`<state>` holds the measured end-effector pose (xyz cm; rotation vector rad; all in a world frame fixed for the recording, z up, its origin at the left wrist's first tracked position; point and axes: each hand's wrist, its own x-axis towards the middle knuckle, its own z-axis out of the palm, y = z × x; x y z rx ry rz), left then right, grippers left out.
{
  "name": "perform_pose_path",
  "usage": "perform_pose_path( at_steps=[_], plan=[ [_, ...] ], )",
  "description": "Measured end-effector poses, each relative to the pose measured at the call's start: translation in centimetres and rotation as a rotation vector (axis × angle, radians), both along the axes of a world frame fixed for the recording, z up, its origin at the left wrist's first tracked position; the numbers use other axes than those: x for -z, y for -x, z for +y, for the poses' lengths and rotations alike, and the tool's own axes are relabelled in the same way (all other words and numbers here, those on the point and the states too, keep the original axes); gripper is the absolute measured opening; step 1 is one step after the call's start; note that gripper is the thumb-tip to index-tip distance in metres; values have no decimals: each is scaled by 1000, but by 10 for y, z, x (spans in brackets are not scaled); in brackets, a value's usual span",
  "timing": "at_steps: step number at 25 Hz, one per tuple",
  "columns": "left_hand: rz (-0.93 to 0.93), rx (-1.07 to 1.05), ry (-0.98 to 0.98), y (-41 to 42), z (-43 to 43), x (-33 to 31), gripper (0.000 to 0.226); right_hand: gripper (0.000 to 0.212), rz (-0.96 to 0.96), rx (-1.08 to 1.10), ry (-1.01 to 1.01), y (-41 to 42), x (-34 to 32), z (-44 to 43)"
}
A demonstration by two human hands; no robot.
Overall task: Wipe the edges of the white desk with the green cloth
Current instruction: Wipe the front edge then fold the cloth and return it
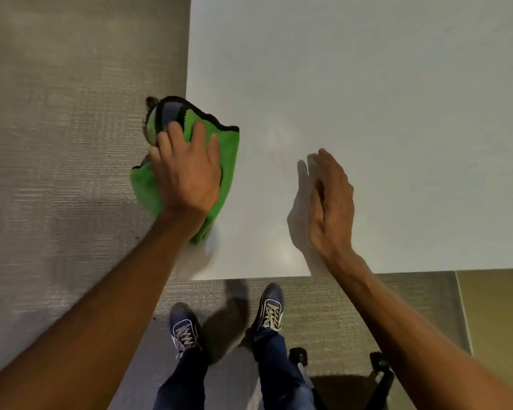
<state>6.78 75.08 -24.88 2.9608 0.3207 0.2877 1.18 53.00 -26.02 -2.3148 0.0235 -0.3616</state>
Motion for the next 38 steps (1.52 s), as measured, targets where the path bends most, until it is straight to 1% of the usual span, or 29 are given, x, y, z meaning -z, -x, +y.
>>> perform_pose_path(
  at_steps=[2,3,5,7,9,11,13,14,16,19,20,21,22,23,24,25,26,27,28,29,31,35,38],
  plan=[
    [11,137,-91,10,-26,-4,35,41,33,5,23,16,3,-14],
    [23,195,-95,16,-47,-5,33,41,59,15,15,20,2,-19],
    [62,291,-26,27,-97,-9,32,40,105,37,-9,26,-5,-24],
    [108,318,84,32,-139,-16,37,39,118,67,-31,32,-16,-25],
    [152,241,210,26,-144,-20,43,42,172,171,-59,35,-29,-25],
    [147,171,270,24,-122,-19,43,55,319,274,-120,36,-42,-24],
    [116,132,284,27,-94,-20,51,68,472,282,-149,34,-54,-17],
    [110,107,298,31,-82,-22,56,72,517,264,-141,33,-59,-9],
    [142,18,339,37,-68,-26,62,70,555,237,-147,30,-62,6],
    [168,-48,361,45,-57,-33,60,57,560,219,-145,19,-58,18],
    [140,-22,304,47,-56,-36,59,53,546,221,-122,14,-58,17],
    [99,29,209,50,-57,-38,57,51,523,216,-53,9,-59,15],
    [62,94,130,52,-57,-37,55,51,465,204,71,5,-61,13],
    [31,155,98,52,-56,-35,50,56,363,181,218,2,-62,12],
    [1,187,142,52,-54,-34,42,66,249,137,335,1,-60,14],
    [-34,172,252,51,-51,-33,32,76,176,53,389,1,-59,20],
    [-78,122,396,49,-46,-33,26,85,176,-67,409,2,-55,30],
    [-127,74,514,49,-40,-32,23,91,232,-196,427,3,-50,40],
    [-159,58,563,49,-34,-31,22,95,308,-297,468,3,-42,50],
    [-168,70,560,50,-28,-29,21,96,356,-357,519,3,-33,57],
    [-142,105,528,50,-14,-22,24,92,358,-399,602,-3,-16,62],
    [-89,45,525,46,9,-8,35,67,318,-361,682,-19,-7,55],
    [-14,69,490,56,14,1,42,63,278,-344,782,-30,-6,48]
  ],
)
